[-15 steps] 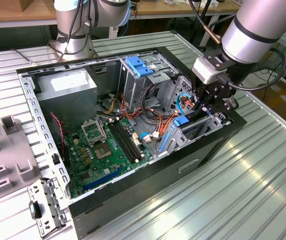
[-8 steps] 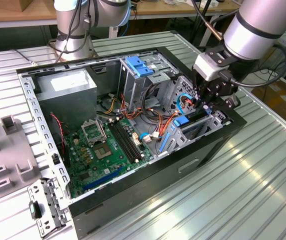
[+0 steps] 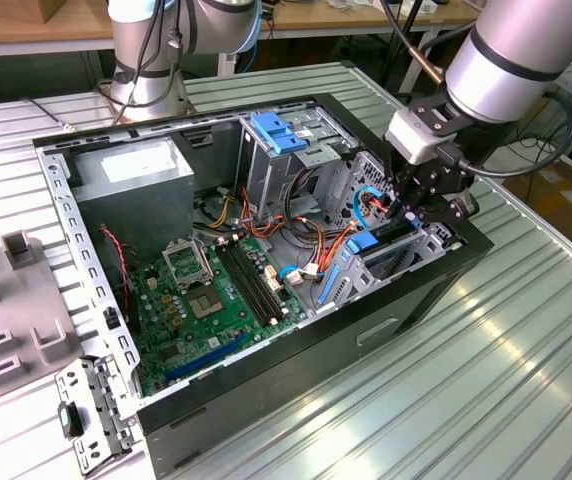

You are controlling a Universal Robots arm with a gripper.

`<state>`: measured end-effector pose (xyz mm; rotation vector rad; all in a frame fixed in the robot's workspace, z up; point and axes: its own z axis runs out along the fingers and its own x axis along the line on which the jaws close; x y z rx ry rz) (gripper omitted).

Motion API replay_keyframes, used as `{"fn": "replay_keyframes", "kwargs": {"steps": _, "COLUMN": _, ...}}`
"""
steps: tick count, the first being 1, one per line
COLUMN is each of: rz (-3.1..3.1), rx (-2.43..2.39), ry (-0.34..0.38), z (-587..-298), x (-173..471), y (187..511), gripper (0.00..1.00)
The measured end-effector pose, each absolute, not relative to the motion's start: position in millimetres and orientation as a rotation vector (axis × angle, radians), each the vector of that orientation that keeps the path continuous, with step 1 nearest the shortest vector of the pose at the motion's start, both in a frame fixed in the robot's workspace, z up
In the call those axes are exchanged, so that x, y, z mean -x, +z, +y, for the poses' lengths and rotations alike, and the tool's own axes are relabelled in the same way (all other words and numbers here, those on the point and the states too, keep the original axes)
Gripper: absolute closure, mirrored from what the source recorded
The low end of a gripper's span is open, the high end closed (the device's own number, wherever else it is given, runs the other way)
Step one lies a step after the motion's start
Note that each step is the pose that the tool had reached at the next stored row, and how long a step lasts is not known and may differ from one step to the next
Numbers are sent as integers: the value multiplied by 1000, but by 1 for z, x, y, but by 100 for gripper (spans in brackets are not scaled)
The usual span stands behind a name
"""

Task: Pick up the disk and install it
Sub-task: 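Insert the first disk wire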

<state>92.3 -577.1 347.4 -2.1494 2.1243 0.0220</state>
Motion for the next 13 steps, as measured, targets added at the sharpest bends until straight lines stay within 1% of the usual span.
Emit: {"fn": "replay_keyframes", "kwargs": {"steps": 13, "rz": 2125, "rx": 2149, "ry": 22, "z": -577, "x": -92, "y": 343, "gripper": 83}}
